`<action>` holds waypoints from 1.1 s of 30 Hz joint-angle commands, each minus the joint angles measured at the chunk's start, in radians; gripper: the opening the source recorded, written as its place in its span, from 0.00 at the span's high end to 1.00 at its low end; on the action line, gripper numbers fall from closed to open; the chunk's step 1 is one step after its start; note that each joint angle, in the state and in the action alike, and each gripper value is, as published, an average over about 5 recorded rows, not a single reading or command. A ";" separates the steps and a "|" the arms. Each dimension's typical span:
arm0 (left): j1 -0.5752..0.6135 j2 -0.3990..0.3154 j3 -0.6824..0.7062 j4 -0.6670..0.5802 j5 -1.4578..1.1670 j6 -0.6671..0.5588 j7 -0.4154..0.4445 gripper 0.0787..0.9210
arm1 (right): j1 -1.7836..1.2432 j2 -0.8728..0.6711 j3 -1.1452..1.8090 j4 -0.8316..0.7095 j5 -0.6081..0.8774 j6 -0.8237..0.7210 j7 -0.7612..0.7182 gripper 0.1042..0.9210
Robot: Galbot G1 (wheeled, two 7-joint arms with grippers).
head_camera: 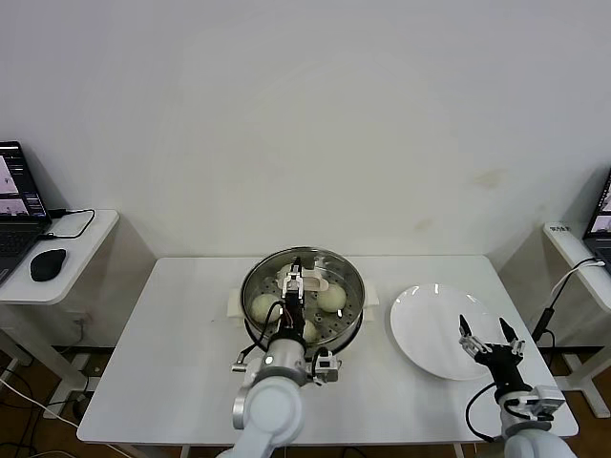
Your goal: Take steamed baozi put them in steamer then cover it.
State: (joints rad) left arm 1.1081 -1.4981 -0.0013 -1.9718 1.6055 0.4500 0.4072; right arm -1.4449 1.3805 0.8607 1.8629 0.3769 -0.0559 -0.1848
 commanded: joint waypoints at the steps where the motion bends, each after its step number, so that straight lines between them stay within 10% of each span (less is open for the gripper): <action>1: 0.080 0.032 -0.017 -0.196 -0.036 -0.001 0.012 0.12 | -0.016 -0.009 -0.007 0.008 0.004 -0.008 0.000 0.12; 10: 0.290 0.176 -0.292 -0.454 -0.491 -0.049 -0.162 0.12 | -0.078 -0.076 -0.055 0.076 0.021 -0.062 0.061 0.12; 18: 0.421 0.196 -0.689 -0.297 -1.346 -0.371 -0.348 0.12 | -0.106 -0.172 -0.164 0.056 -0.018 -0.002 0.141 0.12; 33: 0.651 0.109 -0.643 -0.117 -1.566 -0.343 -0.397 0.12 | -0.202 -0.236 -0.310 0.144 0.039 -0.110 0.274 0.12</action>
State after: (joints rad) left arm 1.5890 -1.3653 -0.5625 -2.1646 0.3739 0.1173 0.0800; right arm -1.5849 1.2136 0.6650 1.9631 0.3588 -0.1074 -0.0285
